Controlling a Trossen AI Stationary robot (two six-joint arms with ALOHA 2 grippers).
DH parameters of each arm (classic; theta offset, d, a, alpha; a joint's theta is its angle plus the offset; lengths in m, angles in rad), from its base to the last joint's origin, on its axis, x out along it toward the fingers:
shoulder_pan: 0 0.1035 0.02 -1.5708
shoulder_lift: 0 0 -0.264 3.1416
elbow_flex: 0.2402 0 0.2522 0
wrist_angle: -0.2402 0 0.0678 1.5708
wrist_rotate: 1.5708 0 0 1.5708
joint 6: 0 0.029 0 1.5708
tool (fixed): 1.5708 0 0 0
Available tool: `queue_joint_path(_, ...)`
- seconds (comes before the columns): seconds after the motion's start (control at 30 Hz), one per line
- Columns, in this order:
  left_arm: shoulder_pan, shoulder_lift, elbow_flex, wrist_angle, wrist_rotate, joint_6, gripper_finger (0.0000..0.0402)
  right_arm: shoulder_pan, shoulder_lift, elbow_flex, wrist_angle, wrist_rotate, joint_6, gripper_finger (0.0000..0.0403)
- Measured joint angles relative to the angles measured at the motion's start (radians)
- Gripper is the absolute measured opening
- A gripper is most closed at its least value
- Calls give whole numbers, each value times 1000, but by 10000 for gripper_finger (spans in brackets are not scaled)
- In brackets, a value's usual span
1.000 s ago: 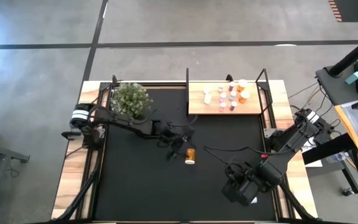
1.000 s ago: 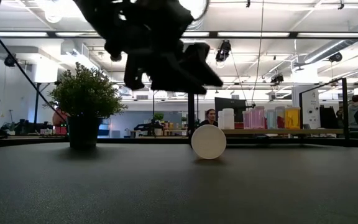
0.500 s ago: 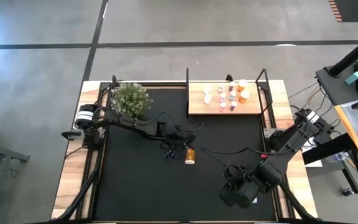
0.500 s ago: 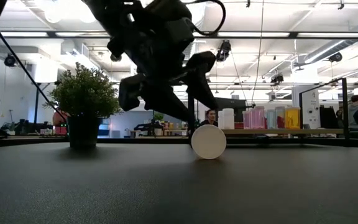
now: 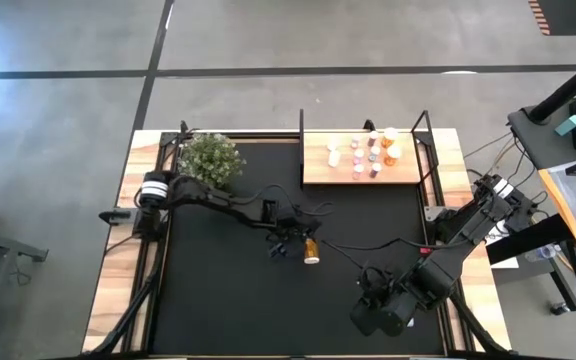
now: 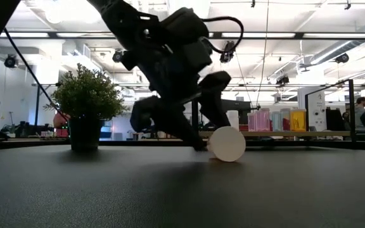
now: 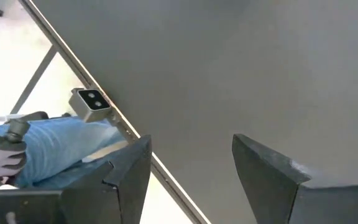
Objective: Pick and place medicine bottles onto shelf by color
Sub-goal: Put the orange pill bottle on the shelf aligned with the other orange pill bottles
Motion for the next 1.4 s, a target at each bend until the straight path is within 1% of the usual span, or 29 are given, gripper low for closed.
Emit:
queue_joint_path(0.1,0,29,35,-35,-25,17,273,0,0,0,13,0,0,215)
queue_joint_path(0.23,0,63,66,-40,-84,82,276,0,0,0,15,0,0,215)
queue_joint_path(0.4,-1,66,71,-35,-97,82,271,0,0,0,21,0,0,215)
queue_joint_path(0.53,-8,63,70,-42,-106,81,241,0,0,0,36,0,0,215)
queue_joint_path(0.77,-20,62,73,-34,-112,68,168,0,0,0,44,0,0,215)
queue_joint_path(0.83,-20,62,73,-33,-112,28,155,0,0,0,44,0,0,215)
queue_joint_path(0.9,-20,61,73,-32,-112,-29,151,0,0,0,44,0,0,215)
queue_joint_path(1.1,-20,34,74,-32,-111,-165,166,0,0,0,44,0,0,215)
queue_joint_path(1.37,-20,-63,73,-41,-110,-383,170,0,0,0,48,0,-2,215)
queue_joint_path(1.4,-20,-76,73,-38,-110,-419,170,-1,0,0,47,0,-23,215)
